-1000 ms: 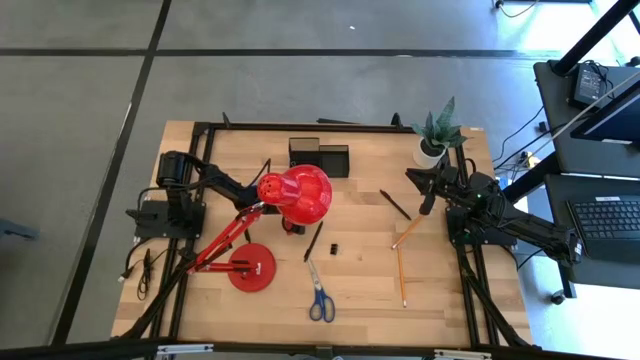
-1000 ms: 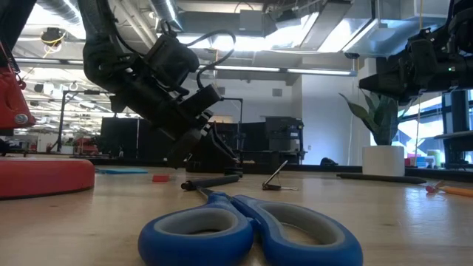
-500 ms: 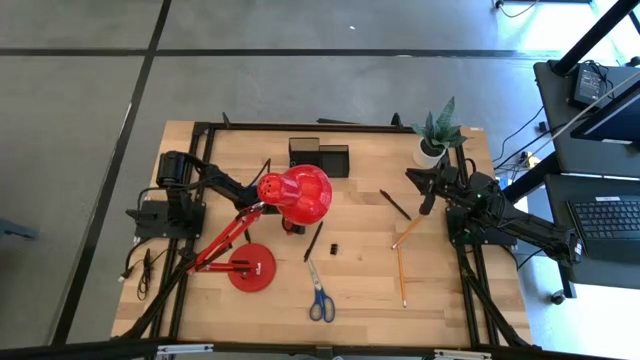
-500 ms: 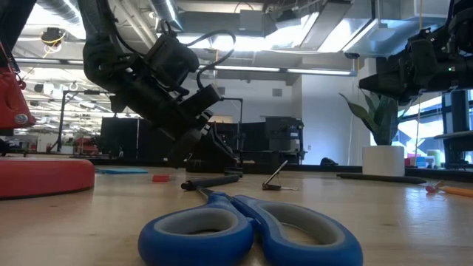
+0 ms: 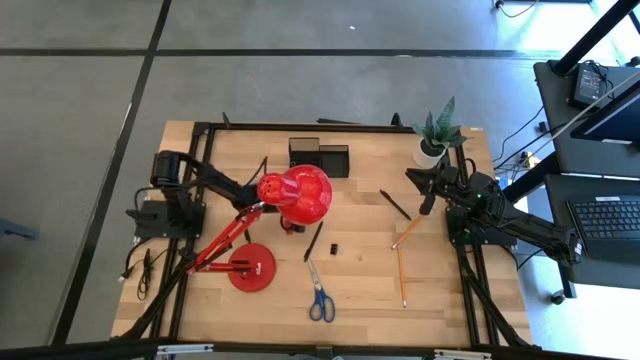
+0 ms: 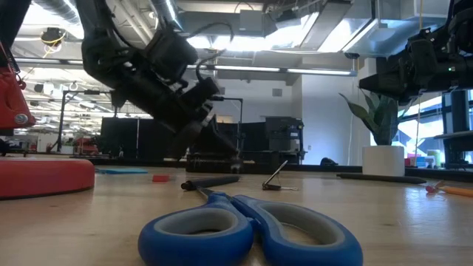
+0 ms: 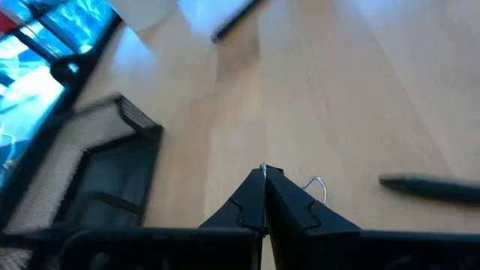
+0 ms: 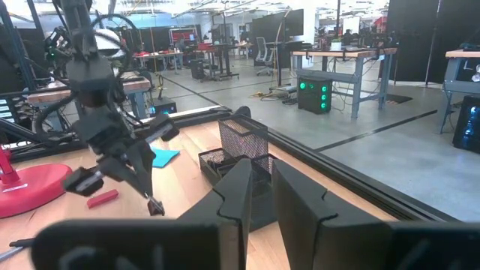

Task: Pick and place office supplies into organizer
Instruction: Put the top binder clip into the desk organizer

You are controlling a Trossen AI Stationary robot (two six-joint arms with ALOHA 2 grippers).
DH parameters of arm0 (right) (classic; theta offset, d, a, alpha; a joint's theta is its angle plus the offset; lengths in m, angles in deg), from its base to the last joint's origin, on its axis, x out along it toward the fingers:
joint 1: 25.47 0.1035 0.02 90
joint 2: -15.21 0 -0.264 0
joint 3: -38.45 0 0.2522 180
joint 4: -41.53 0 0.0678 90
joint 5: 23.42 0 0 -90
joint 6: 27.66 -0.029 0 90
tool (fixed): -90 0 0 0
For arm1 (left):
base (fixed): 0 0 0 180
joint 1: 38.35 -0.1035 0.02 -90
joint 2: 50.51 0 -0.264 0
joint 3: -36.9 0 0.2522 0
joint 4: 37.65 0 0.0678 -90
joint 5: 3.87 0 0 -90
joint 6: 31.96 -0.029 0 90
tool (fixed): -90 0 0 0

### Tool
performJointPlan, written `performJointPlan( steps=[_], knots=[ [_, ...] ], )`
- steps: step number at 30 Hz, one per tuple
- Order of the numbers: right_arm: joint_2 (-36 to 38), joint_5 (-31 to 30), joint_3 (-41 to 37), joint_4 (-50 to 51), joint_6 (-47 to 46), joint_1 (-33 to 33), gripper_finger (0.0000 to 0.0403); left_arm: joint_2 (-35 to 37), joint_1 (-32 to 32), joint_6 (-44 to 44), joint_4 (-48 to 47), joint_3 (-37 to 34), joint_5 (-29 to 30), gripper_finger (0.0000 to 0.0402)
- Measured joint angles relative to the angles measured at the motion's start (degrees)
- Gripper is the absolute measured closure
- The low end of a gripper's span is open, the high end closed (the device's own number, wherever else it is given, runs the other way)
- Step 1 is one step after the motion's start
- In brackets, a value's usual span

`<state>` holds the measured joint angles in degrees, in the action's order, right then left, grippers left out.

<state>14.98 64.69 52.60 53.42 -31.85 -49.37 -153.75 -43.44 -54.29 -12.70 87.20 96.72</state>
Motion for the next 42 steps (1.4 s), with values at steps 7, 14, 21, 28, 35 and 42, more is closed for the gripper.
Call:
performJointPlan(
  steps=[7,14,21,28,35,42],
  knots=[
    [0.0,0.0,0.0,0.0,0.0,0.0,0.0344,5.6,-1.0,0.1,-4.0,0.0,0.1,0.0398],
    [0.0,0.0,0.0,0.0,0.0,0.0,0.0344,13.3,-3.9,1.8,-15.9,0.0,6.1,0.0398],
    [0.0,0.0,0.0,0.0,0.1,0.0,0.0344,18.0,-8.4,2.3,-21.9,0.0,6.4,0.0398],
    [0.0,0.0,0.0,0.0,0.2,0.0,0.0344,18.1,-13.2,3.9,-24.4,0.0,2.4,0.0398],
    [0.0,0.0,0.0,0.0,0.2,0.0,0.0344,18.1,-16.5,6.1,-23.1,-1.4,0.0,0.0398],
    [0.0,0.0,0.0,0.0,0.2,0.0,0.0344,18.1,-18.3,10.0,-21.9,-1.6,-4.1,0.0398]
  ],
)
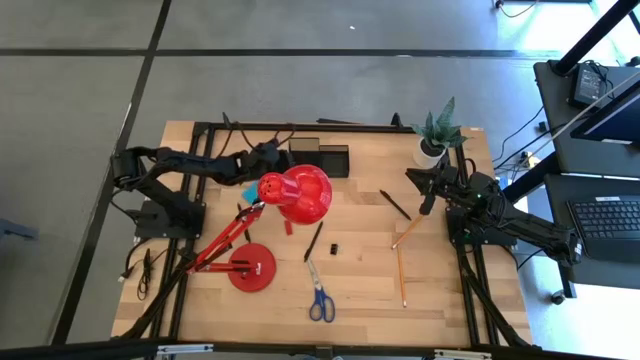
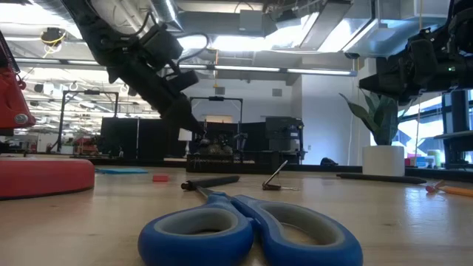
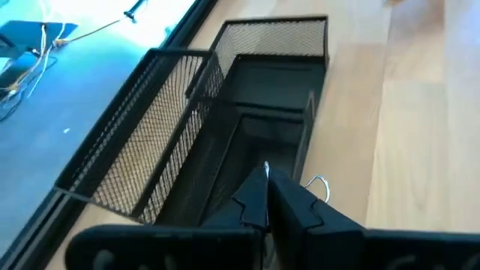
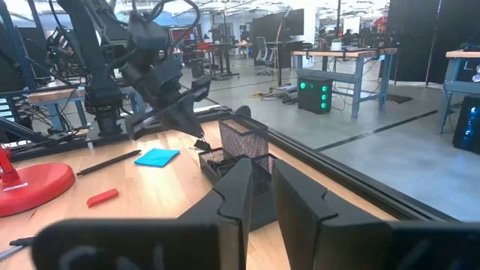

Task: Pick and place office supplies into organizer
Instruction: Put the top binder clip into the desk organizer

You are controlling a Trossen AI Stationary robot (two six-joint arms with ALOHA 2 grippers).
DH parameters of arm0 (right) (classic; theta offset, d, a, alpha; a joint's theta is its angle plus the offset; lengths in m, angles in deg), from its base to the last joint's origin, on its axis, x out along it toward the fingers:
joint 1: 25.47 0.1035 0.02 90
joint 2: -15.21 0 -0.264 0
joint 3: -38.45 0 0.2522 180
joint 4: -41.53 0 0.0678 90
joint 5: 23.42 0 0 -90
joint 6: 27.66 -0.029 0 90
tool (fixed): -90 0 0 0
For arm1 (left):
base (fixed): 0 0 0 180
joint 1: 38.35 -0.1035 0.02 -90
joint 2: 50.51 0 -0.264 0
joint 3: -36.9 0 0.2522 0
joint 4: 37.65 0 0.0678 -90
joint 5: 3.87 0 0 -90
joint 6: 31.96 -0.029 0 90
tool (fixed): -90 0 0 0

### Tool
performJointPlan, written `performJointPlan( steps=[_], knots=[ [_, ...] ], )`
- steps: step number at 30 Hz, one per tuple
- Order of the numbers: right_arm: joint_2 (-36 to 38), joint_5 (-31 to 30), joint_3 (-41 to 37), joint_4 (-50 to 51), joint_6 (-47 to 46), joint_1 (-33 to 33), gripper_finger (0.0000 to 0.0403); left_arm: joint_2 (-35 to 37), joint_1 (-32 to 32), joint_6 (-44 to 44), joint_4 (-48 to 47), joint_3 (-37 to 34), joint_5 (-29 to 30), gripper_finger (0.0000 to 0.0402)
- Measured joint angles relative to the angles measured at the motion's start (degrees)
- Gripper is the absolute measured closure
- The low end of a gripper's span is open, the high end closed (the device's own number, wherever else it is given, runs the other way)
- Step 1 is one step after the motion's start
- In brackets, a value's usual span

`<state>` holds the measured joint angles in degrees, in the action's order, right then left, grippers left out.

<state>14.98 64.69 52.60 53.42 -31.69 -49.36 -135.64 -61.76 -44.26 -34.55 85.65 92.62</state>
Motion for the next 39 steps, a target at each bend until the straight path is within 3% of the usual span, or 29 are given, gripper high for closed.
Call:
performJointPlan(
  steps=[16,22,30,39],
  knots=[
    [0.0,0.0,0.0,0.0,0.0,0.0,0.0344,-0.2,-0.9,9.6,1.0,0.0,-0.2,0.0398],
    [0.0,0.0,0.0,0.0,0.0,0.0,0.0344,-3.6,-2.4,12.1,2.0,0.0,-0.2,0.0398],
    [0.0,0.0,0.0,0.0,0.0,0.0,0.0344,-8.3,-3.5,12.6,6.4,0.0,-1.6,0.0398],
    [0.0,0.0,0.0,0.0,0.0,0.0,0.0344,-8.8,-3.7,12.6,6.6,0.0,-1.8,0.0398]
  ],
)
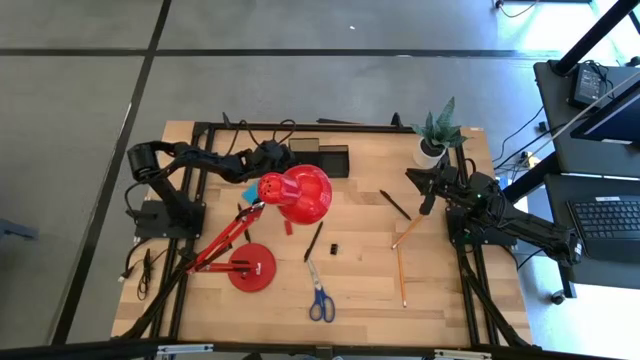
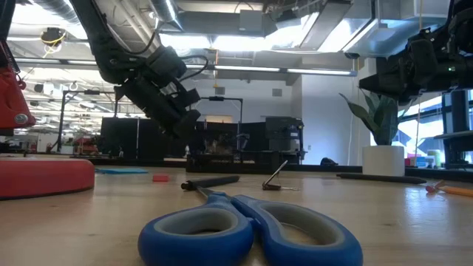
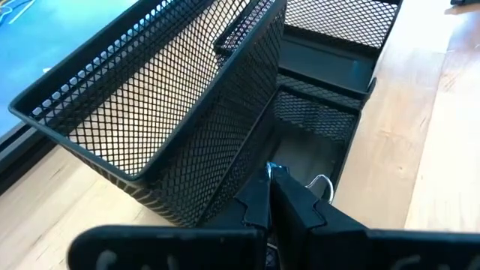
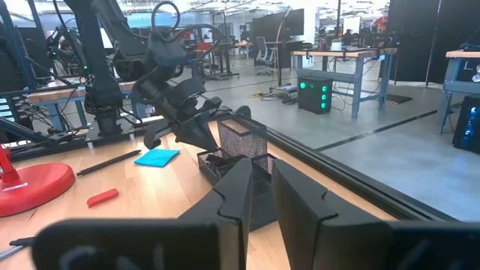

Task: Pick and place office supplies into organizer
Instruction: Put the top binder clip into the desk organizer, then put the middle pen into the desk organizer

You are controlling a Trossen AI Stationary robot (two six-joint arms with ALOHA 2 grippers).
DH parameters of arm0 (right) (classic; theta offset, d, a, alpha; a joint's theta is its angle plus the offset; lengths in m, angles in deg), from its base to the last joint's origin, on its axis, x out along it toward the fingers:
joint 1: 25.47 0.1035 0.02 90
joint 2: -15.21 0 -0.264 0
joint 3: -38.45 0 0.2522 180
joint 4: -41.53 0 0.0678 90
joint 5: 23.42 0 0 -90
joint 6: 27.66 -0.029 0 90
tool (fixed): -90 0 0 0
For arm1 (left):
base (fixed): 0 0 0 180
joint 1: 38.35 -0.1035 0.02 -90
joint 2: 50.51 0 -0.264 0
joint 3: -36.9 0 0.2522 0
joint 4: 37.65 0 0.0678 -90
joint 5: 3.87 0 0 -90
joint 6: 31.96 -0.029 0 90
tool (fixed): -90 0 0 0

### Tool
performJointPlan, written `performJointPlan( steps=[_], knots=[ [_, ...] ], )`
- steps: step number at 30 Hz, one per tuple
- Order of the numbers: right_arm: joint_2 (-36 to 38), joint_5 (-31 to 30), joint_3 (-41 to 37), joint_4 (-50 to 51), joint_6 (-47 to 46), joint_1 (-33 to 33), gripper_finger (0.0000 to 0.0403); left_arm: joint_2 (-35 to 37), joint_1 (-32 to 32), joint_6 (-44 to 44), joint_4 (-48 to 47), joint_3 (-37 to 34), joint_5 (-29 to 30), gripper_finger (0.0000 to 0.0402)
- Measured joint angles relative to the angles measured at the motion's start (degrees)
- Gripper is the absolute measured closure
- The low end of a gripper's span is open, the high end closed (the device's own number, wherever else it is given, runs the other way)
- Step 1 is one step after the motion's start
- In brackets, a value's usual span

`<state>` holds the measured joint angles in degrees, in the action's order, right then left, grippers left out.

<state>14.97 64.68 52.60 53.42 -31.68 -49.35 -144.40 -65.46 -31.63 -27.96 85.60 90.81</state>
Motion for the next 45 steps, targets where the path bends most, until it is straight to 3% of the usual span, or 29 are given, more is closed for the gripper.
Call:
performJointPlan(
  steps=[5,16,22,32,39,45],
  knots=[
    [0.0,0.0,0.0,0.0,0.0,0.0,0.0344,0.0,0.0,0.9,-0.1,0.0,0.1,0.0393],
    [0.0,0.0,0.0,0.0,0.0,0.0,0.0344,1.8,0.0,0.7,0.1,0.0,0.3,0.0325],
    [0.0,0.0,0.0,0.0,0.0,0.0,0.0344,4.8,1.1,-0.7,0.4,0.0,0.2,0.0311],
    [0.0,0.0,0.0,0.0,0.0,0.0,0.0344,7.3,8.1,-8.4,1.7,0.0,-7.3,0.0314],
    [0.0,0.0,0.0,0.0,-0.2,0.0,0.0344,6.9,15.8,-15.3,2.2,0.1,-7.5,0.0315],
    [0.0,0.0,0.0,0.0,-0.3,0.0,0.0344,6.8,21.2,-15.5,2.5,0.2,-7.6,0.0314]
  ],
)
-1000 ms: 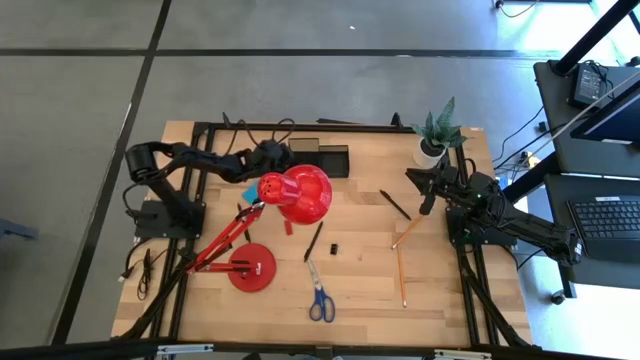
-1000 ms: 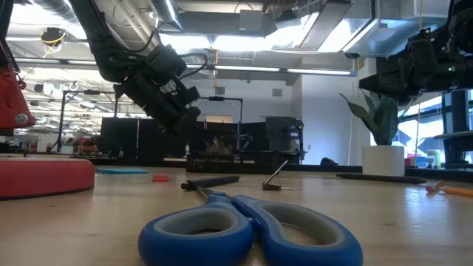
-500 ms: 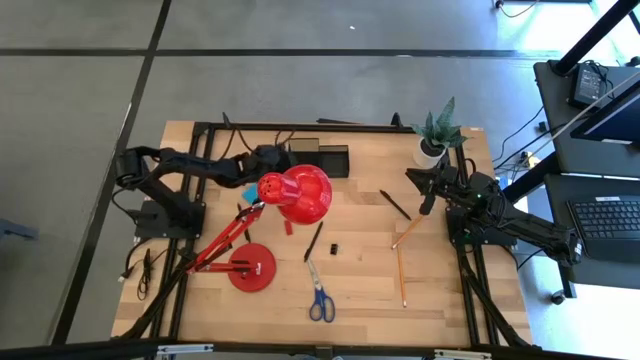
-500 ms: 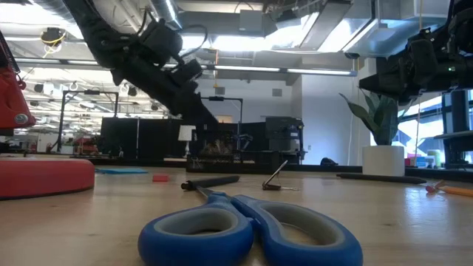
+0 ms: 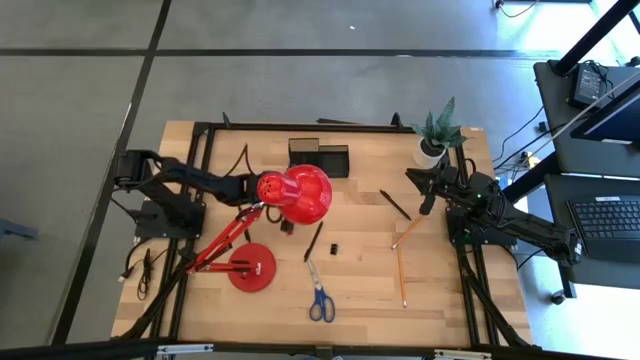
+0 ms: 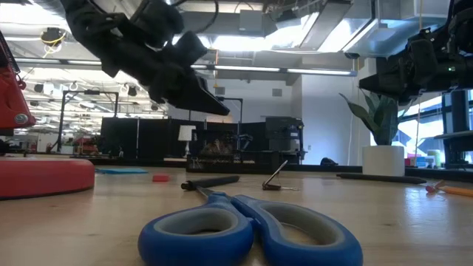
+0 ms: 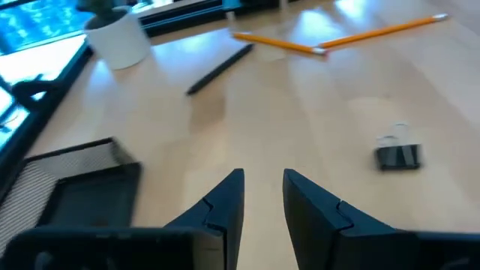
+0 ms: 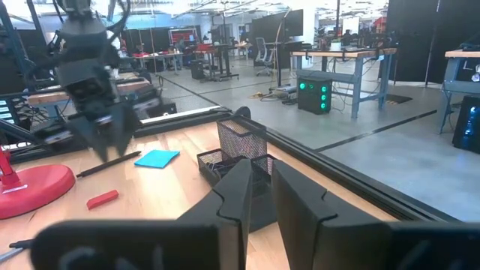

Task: Pick and place office supplies into organizer
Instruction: Put the middle pen into the desk organizer

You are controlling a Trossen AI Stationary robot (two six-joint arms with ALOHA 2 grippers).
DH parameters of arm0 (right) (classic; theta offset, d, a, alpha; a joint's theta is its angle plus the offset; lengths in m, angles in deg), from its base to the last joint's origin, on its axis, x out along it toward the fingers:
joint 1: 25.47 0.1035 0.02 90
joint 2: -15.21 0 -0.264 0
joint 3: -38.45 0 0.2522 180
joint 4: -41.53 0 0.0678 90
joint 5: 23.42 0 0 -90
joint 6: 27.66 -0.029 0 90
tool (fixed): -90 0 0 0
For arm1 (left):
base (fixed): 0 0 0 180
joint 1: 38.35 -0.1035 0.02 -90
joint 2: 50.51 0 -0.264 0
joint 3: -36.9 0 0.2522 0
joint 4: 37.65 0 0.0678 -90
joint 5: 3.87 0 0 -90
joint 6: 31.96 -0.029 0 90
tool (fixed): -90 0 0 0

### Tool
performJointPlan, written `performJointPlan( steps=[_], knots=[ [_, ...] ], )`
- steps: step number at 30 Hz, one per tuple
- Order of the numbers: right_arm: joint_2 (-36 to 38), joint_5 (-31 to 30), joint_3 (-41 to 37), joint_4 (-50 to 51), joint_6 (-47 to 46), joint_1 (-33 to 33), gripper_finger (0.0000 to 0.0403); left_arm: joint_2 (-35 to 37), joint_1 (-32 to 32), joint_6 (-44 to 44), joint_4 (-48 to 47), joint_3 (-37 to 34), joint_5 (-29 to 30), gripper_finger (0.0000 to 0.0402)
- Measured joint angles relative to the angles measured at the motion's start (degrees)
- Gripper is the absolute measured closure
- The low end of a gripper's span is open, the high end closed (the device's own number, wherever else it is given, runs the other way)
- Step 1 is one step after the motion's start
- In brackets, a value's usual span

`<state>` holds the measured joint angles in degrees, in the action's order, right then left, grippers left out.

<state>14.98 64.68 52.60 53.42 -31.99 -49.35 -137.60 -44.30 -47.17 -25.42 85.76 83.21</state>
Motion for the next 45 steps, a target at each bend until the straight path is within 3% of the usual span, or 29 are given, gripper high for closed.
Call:
performJointPlan(
  steps=[7,16,24,33,40,45],
  knots=[
    [0.0,0.0,0.0,0.0,-0.1,0.0,0.0344,-1.6,4.1,4.6,0.3,0.1,0.1,0.0322],
    [0.0,0.0,0.0,0.1,-0.1,0.0,0.0344,-10.3,5.6,6.9,11.7,0.1,-0.1,0.0323],
    [0.0,0.0,0.0,0.0,-0.1,0.0,0.0344,-14.8,5.5,10.8,11.6,5.7,-3.4,0.0319],
    [0.0,0.0,0.0,0.0,0.0,0.0,0.0344,-18.2,6.2,5.4,11.1,8.8,-2.4,0.0287],
    [0.0,0.0,0.0,0.0,-0.1,0.0,0.0344,-17.9,7.0,10.2,10.7,10.3,-2.3,0.0265],
    [0.0,0.0,0.0,0.0,-0.1,0.0,0.0344,-17.9,9.1,4.3,8.9,11.0,-1.0,0.0260]
  ],
)
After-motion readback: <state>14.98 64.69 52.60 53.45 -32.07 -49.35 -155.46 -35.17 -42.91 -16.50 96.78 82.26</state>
